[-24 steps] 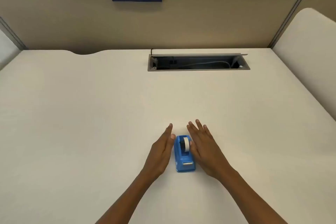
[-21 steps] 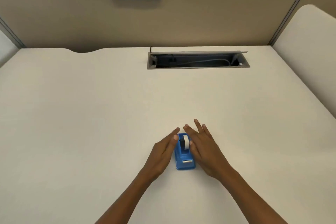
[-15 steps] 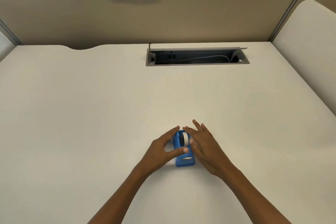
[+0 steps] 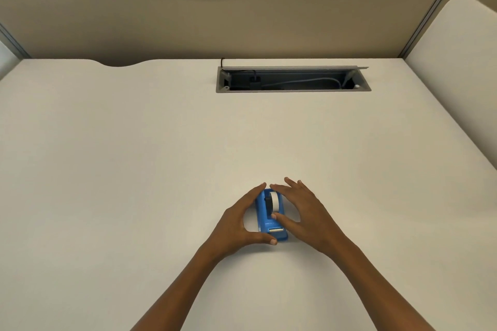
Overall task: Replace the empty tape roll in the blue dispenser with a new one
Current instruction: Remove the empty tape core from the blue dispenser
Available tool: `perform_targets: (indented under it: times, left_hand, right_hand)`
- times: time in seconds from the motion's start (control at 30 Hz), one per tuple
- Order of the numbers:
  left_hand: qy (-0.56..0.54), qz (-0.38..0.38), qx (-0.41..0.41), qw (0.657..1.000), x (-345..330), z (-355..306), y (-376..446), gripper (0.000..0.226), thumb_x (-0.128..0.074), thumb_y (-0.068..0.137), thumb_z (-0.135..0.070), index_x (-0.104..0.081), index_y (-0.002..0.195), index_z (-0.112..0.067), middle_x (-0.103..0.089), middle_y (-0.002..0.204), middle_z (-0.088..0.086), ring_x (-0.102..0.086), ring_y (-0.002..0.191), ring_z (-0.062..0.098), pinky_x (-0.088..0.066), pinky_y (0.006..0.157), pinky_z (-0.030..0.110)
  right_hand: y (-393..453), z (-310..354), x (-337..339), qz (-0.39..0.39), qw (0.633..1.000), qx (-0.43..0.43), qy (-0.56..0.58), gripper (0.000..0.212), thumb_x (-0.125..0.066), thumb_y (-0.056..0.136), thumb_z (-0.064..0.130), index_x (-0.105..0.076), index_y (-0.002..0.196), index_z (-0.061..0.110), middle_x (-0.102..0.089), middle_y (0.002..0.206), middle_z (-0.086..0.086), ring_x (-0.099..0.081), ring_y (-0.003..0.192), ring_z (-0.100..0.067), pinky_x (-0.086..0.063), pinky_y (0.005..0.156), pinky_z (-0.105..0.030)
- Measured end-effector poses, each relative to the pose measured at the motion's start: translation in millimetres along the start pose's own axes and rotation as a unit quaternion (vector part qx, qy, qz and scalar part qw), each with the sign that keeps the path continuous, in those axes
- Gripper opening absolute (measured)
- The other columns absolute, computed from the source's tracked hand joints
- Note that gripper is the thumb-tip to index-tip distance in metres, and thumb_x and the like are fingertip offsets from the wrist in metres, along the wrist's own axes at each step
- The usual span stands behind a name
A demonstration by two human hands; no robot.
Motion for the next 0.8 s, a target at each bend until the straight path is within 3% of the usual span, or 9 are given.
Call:
perform_targets:
  times: [0.23, 0.37, 0.5, 0.67, 0.8]
  left_hand:
    - [-0.007, -0.005, 0.009, 1.0, -1, 2, 0, 0.103, -0.087, 0.053, -0.043, -0.023, 0.133, -0.052, -0.036, 0.14, -0.029, -0.035, 0.13, -0.006, -0.027, 0.099, 0.004]
    - [-0.009, -0.006, 0.009, 1.0, 0, 0, 0, 0.104, -0.087, 0.053, -0.043, -0.025, 0.136, -0.047, -0.037, 0.143, -0.023, -0.036, 0.131, -0.003, -0.03, 0.104, 0.017]
    - [-0.011, -0.007, 0.01, 1.0, 0, 0, -1, 0.103, -0.087, 0.053, -0.043, -0.027, 0.137, -0.045, -0.038, 0.144, -0.022, -0.036, 0.132, -0.003, -0.03, 0.106, 0.02]
    - [0.005, 0.002, 0.004, 1.0, 0, -2, -1, 0.105, -0.086, 0.055, -0.043, -0.023, 0.139, -0.044, -0.035, 0.146, -0.02, -0.035, 0.132, -0.001, -0.028, 0.104, 0.016]
    - [0.011, -0.002, -0.001, 1.0, 1, -6, -5, 0.105, -0.084, 0.056, -0.046, -0.02, 0.139, -0.044, -0.031, 0.143, -0.026, -0.032, 0.131, -0.004, -0.024, 0.096, -0.002]
  right_hand:
    - [0, -1, -2, -0.008, 1.0, -0.019, 0.004, 0.053, -0.059, 0.085, 0.04, -0.038, 0.134, 0.037, -0.042, 0.144, 0.014, -0.023, 0.14, -0.006, -0.017, 0.115, -0.027]
    - [1, 0, -1, -0.019, 0.999, -0.027, 0.018, 0.048, -0.058, 0.087, 0.038, -0.041, 0.131, 0.038, -0.046, 0.14, 0.012, -0.031, 0.136, -0.008, -0.025, 0.112, -0.028]
    - [3, 6, 5, -0.028, 0.998, -0.033, 0.049, 0.043, -0.059, 0.087, 0.034, -0.046, 0.128, 0.033, -0.051, 0.137, 0.009, -0.04, 0.131, -0.011, -0.03, 0.111, -0.032]
    - [5, 16, 13, -0.034, 0.995, -0.033, 0.09, 0.044, -0.064, 0.085, 0.025, -0.051, 0.127, 0.029, -0.052, 0.135, 0.011, -0.038, 0.129, -0.005, -0.027, 0.107, -0.02]
    - [5, 24, 20, -0.064, 0.982, -0.065, 0.165, 0.043, -0.07, 0.079, 0.024, -0.057, 0.12, 0.034, -0.056, 0.124, 0.019, -0.047, 0.117, 0.003, -0.03, 0.091, 0.002]
Point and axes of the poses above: each hand's wrist, its own y-axis towards the middle knuckle, its own x-axis out of the back of the hand, z = x × y, the point moved 2 cm from there along y, towards the middle knuckle
